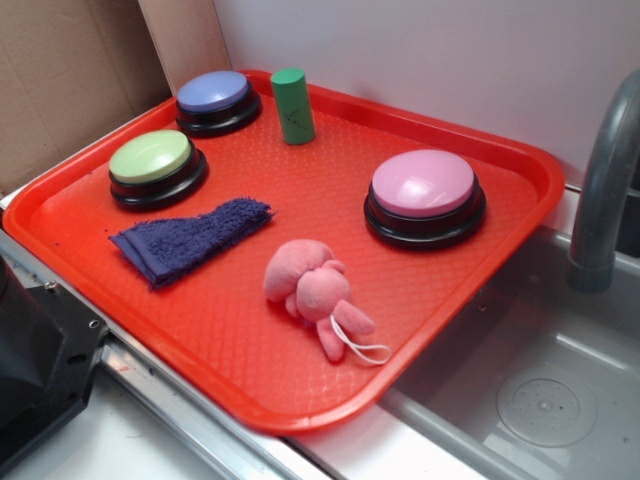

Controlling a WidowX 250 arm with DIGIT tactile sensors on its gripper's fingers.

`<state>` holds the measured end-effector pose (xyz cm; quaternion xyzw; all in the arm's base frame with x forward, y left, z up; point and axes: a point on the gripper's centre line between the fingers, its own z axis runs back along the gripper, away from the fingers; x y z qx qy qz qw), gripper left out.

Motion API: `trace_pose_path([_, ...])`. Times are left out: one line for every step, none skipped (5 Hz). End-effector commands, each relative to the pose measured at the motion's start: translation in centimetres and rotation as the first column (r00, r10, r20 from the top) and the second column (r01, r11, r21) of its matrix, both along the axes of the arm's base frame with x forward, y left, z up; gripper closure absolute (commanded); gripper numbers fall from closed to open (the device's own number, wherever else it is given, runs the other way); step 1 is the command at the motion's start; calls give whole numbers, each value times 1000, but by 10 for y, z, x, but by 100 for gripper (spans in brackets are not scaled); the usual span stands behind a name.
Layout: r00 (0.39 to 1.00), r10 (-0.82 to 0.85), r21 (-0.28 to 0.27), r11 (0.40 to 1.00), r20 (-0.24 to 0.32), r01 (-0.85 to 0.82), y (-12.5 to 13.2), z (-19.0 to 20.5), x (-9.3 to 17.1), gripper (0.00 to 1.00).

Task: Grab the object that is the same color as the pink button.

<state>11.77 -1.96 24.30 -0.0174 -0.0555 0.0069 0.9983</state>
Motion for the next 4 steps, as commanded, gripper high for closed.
trace_pose_path([1000, 0, 0, 1000, 0, 0, 0, 0, 0, 0])
trace_pose_path([966, -247, 104, 962, -74, 253, -21, -2, 19, 0])
trace_pose_path([873, -478, 94, 869, -93, 486, -34, -24, 47, 0])
trace_pose_path([724, -675, 101, 718, -141, 689, -51, -54, 51, 0])
